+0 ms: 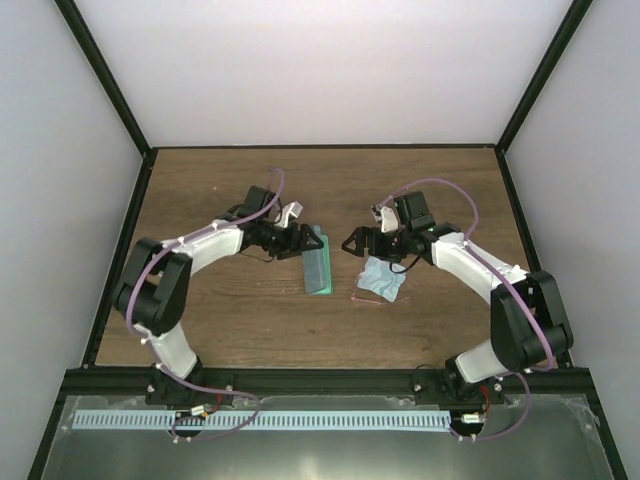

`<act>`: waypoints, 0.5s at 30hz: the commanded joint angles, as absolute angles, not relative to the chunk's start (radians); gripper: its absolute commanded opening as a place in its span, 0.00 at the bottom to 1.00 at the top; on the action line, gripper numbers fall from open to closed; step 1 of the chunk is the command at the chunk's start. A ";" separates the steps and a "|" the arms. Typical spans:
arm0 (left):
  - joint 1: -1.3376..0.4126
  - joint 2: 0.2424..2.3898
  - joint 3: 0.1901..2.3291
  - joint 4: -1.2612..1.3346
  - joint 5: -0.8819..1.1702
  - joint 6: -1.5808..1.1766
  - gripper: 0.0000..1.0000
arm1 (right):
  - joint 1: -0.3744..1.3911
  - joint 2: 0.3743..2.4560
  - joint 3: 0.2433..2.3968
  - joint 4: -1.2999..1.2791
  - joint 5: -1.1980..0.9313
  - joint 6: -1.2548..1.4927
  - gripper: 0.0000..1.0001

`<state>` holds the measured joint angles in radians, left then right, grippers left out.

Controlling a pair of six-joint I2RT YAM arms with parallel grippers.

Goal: Organize the sunglasses
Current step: Place the sunglasses case at the center of the board.

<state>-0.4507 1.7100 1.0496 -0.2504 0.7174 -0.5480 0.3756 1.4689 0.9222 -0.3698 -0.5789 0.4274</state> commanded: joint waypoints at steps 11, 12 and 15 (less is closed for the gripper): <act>-0.395 1.889 1.208 -0.455 0.746 -0.239 0.78 | 0.379 1.469 0.975 -0.397 -0.572 0.415 1.00; -0.392 1.884 1.213 -0.465 0.744 -0.231 0.79 | 0.379 1.473 0.977 -0.398 -0.574 0.416 1.00; -0.384 1.876 1.228 -0.493 0.739 -0.203 0.85 | 0.379 1.485 0.986 -0.394 -0.588 0.419 1.00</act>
